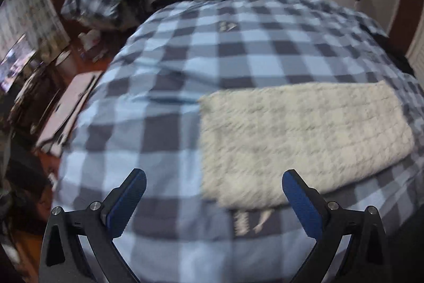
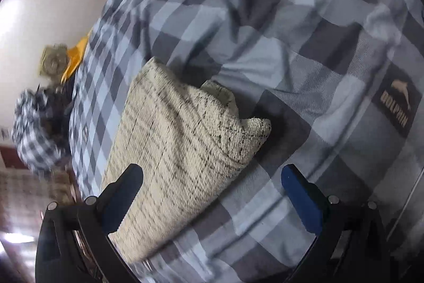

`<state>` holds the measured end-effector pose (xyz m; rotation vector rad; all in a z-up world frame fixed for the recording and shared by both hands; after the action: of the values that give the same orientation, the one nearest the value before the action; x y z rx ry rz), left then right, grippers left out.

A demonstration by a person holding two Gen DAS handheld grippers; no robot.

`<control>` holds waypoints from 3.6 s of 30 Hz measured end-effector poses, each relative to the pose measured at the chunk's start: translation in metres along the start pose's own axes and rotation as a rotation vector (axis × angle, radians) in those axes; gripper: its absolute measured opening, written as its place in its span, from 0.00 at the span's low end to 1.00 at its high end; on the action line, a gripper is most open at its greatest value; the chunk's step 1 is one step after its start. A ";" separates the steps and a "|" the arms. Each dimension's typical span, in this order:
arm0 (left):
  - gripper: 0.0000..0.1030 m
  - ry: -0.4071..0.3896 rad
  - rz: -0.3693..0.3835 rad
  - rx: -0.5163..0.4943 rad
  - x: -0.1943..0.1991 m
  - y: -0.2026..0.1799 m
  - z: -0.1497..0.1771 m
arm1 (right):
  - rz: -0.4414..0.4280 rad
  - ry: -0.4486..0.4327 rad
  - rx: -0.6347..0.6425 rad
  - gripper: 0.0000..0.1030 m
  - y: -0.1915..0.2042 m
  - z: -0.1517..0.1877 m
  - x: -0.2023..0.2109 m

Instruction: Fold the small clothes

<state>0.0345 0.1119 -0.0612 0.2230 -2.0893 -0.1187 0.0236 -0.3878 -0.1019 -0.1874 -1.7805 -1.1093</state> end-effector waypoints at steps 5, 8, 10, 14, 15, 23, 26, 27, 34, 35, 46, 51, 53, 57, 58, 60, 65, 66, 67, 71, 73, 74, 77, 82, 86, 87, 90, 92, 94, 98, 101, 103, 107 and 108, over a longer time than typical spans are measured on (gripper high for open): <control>0.99 0.073 0.070 0.133 -0.014 0.014 0.007 | -0.045 0.103 -0.179 0.99 -0.033 0.000 -0.018; 0.99 0.069 0.015 0.100 -0.025 0.000 0.010 | -0.068 0.222 -0.247 0.99 -0.039 0.009 -0.044; 0.99 0.077 -0.021 0.029 -0.032 -0.011 0.013 | -0.048 0.234 -0.241 0.99 -0.036 0.008 -0.054; 1.00 0.104 -0.021 -0.010 -0.041 -0.018 0.012 | 0.029 0.170 -0.203 0.99 -0.032 -0.005 -0.063; 1.00 0.112 -0.017 -0.004 -0.042 -0.019 0.012 | 0.036 0.161 -0.203 0.99 -0.031 -0.007 -0.065; 1.00 0.118 0.042 0.047 -0.045 -0.021 0.003 | 0.062 0.132 -0.105 0.55 -0.013 -0.012 -0.087; 1.00 0.093 0.024 0.049 -0.043 -0.020 -0.001 | 0.086 0.085 0.022 0.28 0.009 -0.010 -0.076; 1.00 0.096 0.021 0.052 -0.044 -0.019 -0.001 | 0.074 0.063 0.050 0.24 0.015 -0.010 -0.070; 1.00 0.093 -0.003 0.088 -0.044 -0.002 0.002 | -0.021 -0.112 0.074 0.15 0.023 -0.011 -0.013; 1.00 0.088 -0.010 0.093 -0.043 0.001 0.003 | -0.014 -0.126 0.087 0.15 0.022 -0.011 -0.005; 1.00 0.061 0.040 0.203 -0.026 0.023 -0.002 | 0.204 -0.327 0.430 0.14 0.067 -0.008 0.068; 1.00 0.045 0.051 0.218 -0.023 0.022 -0.007 | 0.188 -0.379 0.669 0.14 0.146 0.026 0.057; 1.00 0.037 0.042 0.229 -0.023 0.026 -0.009 | 0.199 -0.408 0.831 0.14 0.186 0.061 0.045; 1.00 0.035 0.047 0.286 -0.022 0.038 -0.012 | 0.179 -0.386 1.093 0.15 0.243 0.141 -0.001; 1.00 0.034 0.057 0.311 -0.021 0.043 -0.014 | 0.175 -0.368 1.141 0.15 0.251 0.159 -0.017; 1.00 0.029 0.068 0.354 -0.019 0.051 -0.015 | 0.175 -0.321 1.224 0.15 0.262 0.198 -0.054; 1.00 -0.021 0.021 0.465 -0.018 0.081 -0.019 | 0.198 -0.208 1.333 0.16 0.256 0.245 -0.128; 1.00 -0.029 0.008 0.483 -0.018 0.085 -0.020 | 0.198 -0.193 1.353 0.16 0.252 0.251 -0.137; 1.00 -0.027 0.012 0.499 -0.021 0.089 -0.020 | 0.194 -0.182 1.380 0.15 0.250 0.258 -0.143; 1.00 -0.019 0.116 0.544 -0.028 0.088 -0.028 | 0.093 -0.123 1.430 0.15 0.248 0.278 -0.141; 1.00 -0.059 0.194 0.559 -0.024 0.084 -0.038 | 0.028 -0.078 1.437 0.15 0.250 0.284 -0.145; 1.00 -0.081 0.228 0.558 -0.023 0.081 -0.044 | 0.017 -0.066 1.447 0.15 0.249 0.285 -0.148; 1.00 -0.090 0.371 0.495 -0.026 0.063 -0.070 | -0.024 -0.038 1.462 0.15 0.243 0.292 -0.157; 1.00 -0.027 0.395 0.249 -0.047 0.000 -0.095 | -0.115 0.005 1.450 0.15 0.232 0.295 -0.158; 1.00 0.110 0.604 0.083 -0.067 -0.075 -0.087 | -0.176 0.047 1.412 0.20 0.227 0.290 -0.158; 1.00 0.161 0.610 0.045 -0.079 -0.094 -0.082 | -0.202 0.068 1.379 0.21 0.227 0.287 -0.157; 1.00 0.252 0.548 -0.015 -0.110 -0.114 -0.070 | -0.206 0.189 1.304 0.36 0.223 0.283 -0.157; 1.00 0.284 0.589 0.020 -0.124 -0.118 -0.061 | -0.206 0.311 1.264 0.47 0.214 0.285 -0.153; 1.00 0.296 0.609 0.069 -0.129 -0.117 -0.056 | -0.184 0.395 1.266 0.46 0.204 0.287 -0.133; 1.00 0.222 0.519 0.052 -0.121 -0.114 -0.061 | -0.302 0.460 1.193 0.53 0.204 0.268 -0.069; 1.00 0.165 0.441 0.047 -0.117 -0.106 -0.066 | -0.284 0.222 1.138 0.89 0.206 0.213 -0.029; 1.00 0.142 0.411 0.037 -0.116 -0.104 -0.067 | -0.207 0.036 1.057 0.91 0.202 0.169 -0.017; 1.00 0.107 0.364 0.024 -0.113 -0.102 -0.069 | -0.038 0.033 0.909 0.91 0.193 0.123 -0.056; 1.00 0.104 0.357 0.018 -0.112 -0.100 -0.070 | -0.039 0.091 0.884 0.91 0.194 0.122 -0.074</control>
<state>0.1606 0.0377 -0.1383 -0.1322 -1.9932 0.1248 0.0906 -0.1602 -0.0567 0.4250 -2.0249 -0.2700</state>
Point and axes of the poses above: each gripper's, at about its wrist camera, not at the fingertips, and x roughly against the way its jaws point, y to its left, z to its underside, the point moved 5 cm from there along -x, roughly the way its jaws point, and after that the axes turned 7 degrees about -z, right-handed, at the moved point
